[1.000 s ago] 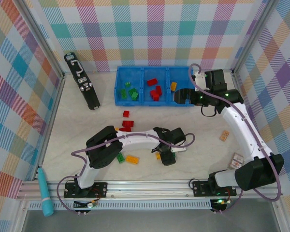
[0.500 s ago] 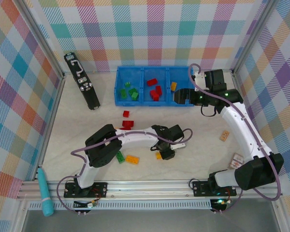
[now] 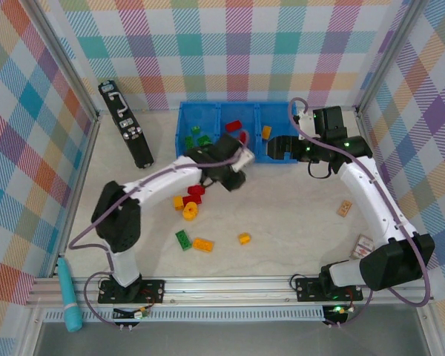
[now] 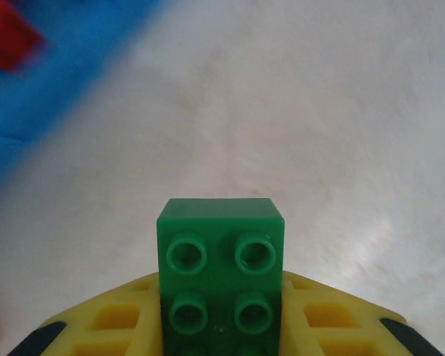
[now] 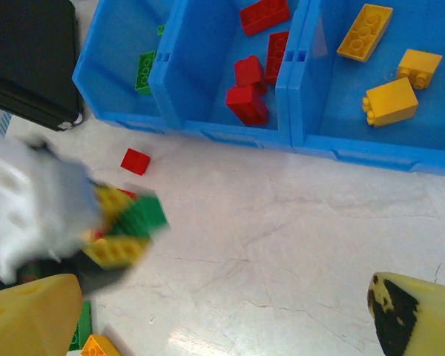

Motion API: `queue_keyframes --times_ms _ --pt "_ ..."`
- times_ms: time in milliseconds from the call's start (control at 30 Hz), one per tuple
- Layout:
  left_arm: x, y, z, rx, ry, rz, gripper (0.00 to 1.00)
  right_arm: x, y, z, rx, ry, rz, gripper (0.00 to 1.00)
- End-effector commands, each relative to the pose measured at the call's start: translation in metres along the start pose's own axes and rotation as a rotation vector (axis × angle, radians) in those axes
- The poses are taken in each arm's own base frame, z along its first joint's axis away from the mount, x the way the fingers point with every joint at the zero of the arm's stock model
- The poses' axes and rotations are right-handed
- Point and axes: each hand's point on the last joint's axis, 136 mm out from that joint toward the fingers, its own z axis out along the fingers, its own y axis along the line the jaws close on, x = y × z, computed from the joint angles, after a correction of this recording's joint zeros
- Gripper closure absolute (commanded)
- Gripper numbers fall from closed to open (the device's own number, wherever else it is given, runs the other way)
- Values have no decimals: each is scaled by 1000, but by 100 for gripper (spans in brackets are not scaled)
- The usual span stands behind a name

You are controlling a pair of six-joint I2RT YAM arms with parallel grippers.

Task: Sort the legos into containers by color

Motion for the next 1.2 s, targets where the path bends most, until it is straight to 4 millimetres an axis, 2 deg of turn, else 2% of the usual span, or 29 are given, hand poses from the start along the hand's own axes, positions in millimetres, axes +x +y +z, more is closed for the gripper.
queue_keyframes --times_ms 0,133,267,500,600,800,933,1067,1167 --pt "-43 56 -30 -163 -154 -50 69 -6 3 -10 -4 -38 -24 1" --pt "-71 117 -34 -409 -173 -152 68 -7 4 -12 -6 -44 -28 1" --pt "-84 151 -21 -485 -206 -242 69 -7 4 -13 -2 -48 -32 1" --pt "-88 206 -3 -549 -272 -414 69 -6 2 -12 3 -52 -32 1" --pt "-82 225 10 -553 -290 -503 69 -6 5 -9 -15 -42 -26 1" --pt "-61 248 54 -505 -255 -623 68 -6 5 -9 -19 -38 -26 1" --pt "-45 247 79 -468 -184 -652 61 -5 6 -7 -26 -33 -24 1" --pt "-37 246 77 -472 -169 -656 48 -5 5 -5 -27 -28 -22 1" --pt "-44 244 61 -471 -194 -647 44 -5 7 -3 -38 -21 -19 1"
